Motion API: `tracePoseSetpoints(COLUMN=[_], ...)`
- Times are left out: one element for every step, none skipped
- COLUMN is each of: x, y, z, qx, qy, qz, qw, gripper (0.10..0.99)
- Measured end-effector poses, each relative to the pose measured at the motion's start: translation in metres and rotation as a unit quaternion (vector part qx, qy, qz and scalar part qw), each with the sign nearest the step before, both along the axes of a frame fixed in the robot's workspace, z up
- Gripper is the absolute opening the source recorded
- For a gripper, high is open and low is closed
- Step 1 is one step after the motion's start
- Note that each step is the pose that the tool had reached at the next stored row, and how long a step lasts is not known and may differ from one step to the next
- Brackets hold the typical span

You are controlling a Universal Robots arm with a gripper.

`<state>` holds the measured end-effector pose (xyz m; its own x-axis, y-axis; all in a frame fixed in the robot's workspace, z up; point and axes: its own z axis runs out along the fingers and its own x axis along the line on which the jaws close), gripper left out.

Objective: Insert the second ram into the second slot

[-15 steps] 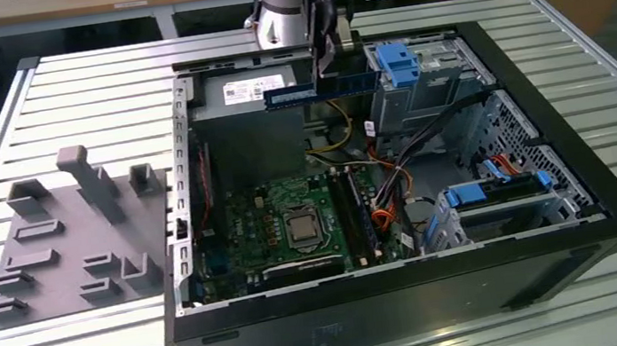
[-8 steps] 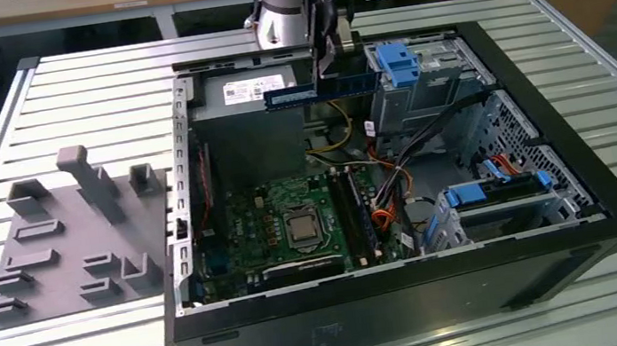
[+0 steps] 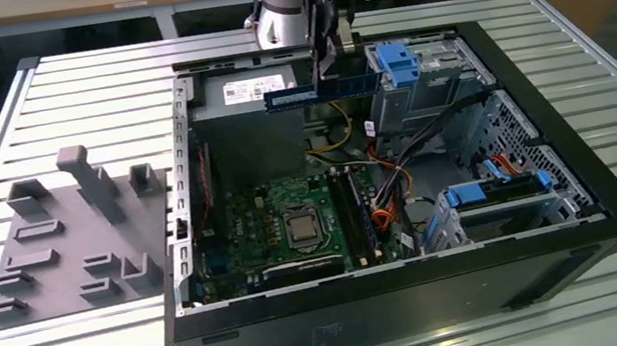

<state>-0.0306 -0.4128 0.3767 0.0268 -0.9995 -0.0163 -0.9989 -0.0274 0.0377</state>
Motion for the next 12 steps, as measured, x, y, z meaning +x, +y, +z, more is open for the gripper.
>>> tracePoseSetpoints(x=[0.0,0.0,0.0,0.0,0.0,0.0,0.0,0.0,0.0,0.0,0.0,0.0], y=[-0.0002,-0.0005,-0.0007,-0.0009,-0.0012,-0.0014,-0.0016,-0.0019,-0.0021,-0.0024,-0.0026,-0.0029], z=[0.0,0.0,0.0,0.0,0.0,0.0,0.0,0.0,0.0,0.0,0.0,0.0], qx=[0.0,0.0,0.0,-0.0001,0.0,-0.0001,-0.0001,-0.0001,-0.0001,-0.0001,-0.0001,-0.0002], qy=[0.0,0.0,0.0,0.0,0.0,0.0,0.0,0.0,0.0,0.0,0.0,0.0], qz=[0.0,0.0,0.0,0.0,0.0,0.0,0.0,0.0,0.0,0.0,0.0,0.0], qw=[1.0,1.0,1.0,1.0,1.0,1.0,1.0,1.0,1.0,1.0,1.0,1.0], gripper=[0.141,0.141,0.141,0.141,0.141,0.141,0.141,0.141,0.141,0.141,0.141,0.141])
